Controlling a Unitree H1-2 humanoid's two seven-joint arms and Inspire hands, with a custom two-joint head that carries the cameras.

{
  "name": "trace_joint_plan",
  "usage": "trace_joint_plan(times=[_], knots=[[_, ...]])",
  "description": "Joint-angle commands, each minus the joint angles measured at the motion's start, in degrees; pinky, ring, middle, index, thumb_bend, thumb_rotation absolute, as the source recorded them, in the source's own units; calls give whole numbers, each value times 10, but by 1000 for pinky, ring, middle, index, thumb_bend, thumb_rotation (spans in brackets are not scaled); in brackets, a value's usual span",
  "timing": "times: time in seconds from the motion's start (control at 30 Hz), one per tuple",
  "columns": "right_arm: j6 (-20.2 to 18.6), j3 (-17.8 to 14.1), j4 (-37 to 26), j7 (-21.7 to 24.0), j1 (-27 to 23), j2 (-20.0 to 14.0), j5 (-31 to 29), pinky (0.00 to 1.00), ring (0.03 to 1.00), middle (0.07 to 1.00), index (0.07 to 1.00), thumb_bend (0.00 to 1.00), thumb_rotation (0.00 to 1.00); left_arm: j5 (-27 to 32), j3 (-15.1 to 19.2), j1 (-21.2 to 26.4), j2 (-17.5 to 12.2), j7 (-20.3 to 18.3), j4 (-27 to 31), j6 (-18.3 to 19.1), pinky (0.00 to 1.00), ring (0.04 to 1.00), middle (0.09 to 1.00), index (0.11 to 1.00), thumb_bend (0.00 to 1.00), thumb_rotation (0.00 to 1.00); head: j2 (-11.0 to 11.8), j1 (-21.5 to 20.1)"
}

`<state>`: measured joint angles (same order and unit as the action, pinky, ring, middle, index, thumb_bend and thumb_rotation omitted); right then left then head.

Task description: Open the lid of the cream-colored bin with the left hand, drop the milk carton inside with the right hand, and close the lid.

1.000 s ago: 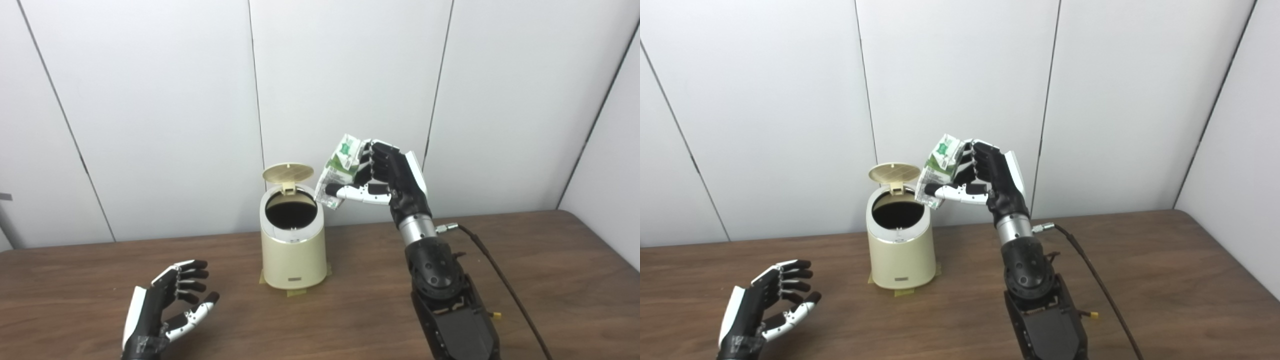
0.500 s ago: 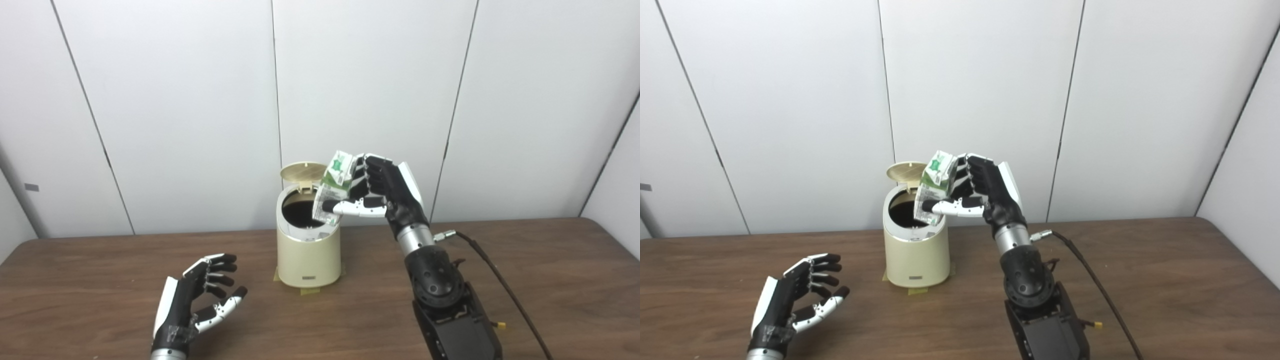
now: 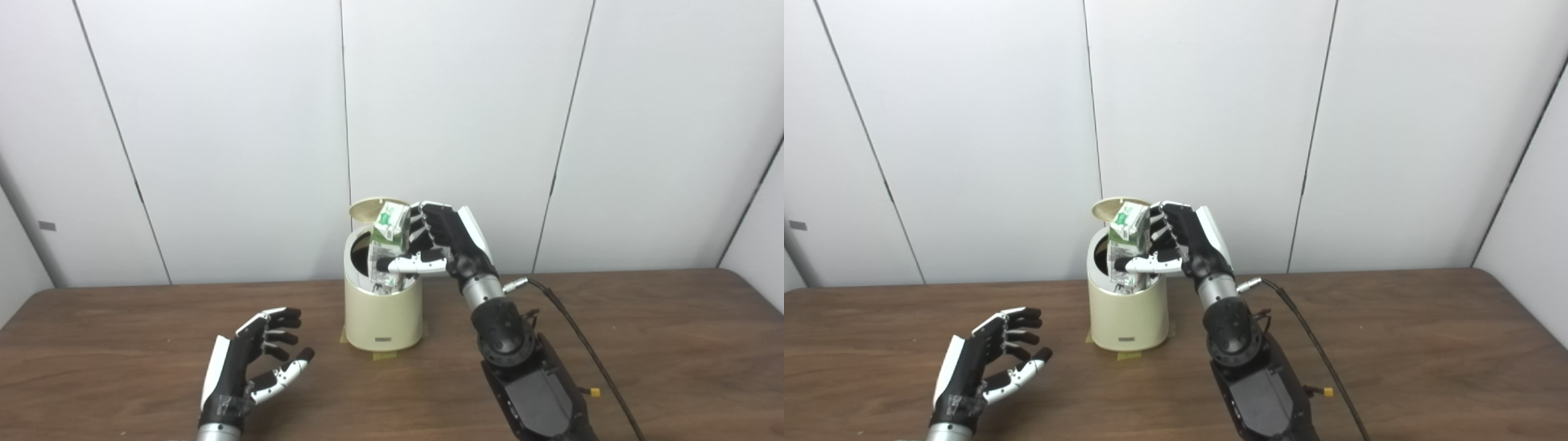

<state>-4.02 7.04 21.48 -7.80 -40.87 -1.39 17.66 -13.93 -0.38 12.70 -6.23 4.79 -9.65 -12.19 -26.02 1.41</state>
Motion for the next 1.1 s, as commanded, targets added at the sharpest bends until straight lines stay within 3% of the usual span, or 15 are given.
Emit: trace_joint_plan(times=[0.0, 0.43, 1.07], knots=[[49, -3, 3, -21, -47, -1, 6, 284, 327, 428, 529, 521, 0, -5, -2, 11, 7, 11, 19, -6, 517, 624, 693, 694, 555, 0, -1, 1], [78, -4, 54, -44, -76, -8, 19, 291, 330, 425, 531, 520, 0, -4, -3, 10, 5, 8, 17, -8, 517, 627, 694, 696, 549, 0, 2, 2], [184, 3, 114, -102, -85, -16, 50, 293, 330, 425, 531, 519, 0, 0, -5, 5, 5, 4, 20, -10, 513, 625, 698, 694, 548, 0, 1, 4]])
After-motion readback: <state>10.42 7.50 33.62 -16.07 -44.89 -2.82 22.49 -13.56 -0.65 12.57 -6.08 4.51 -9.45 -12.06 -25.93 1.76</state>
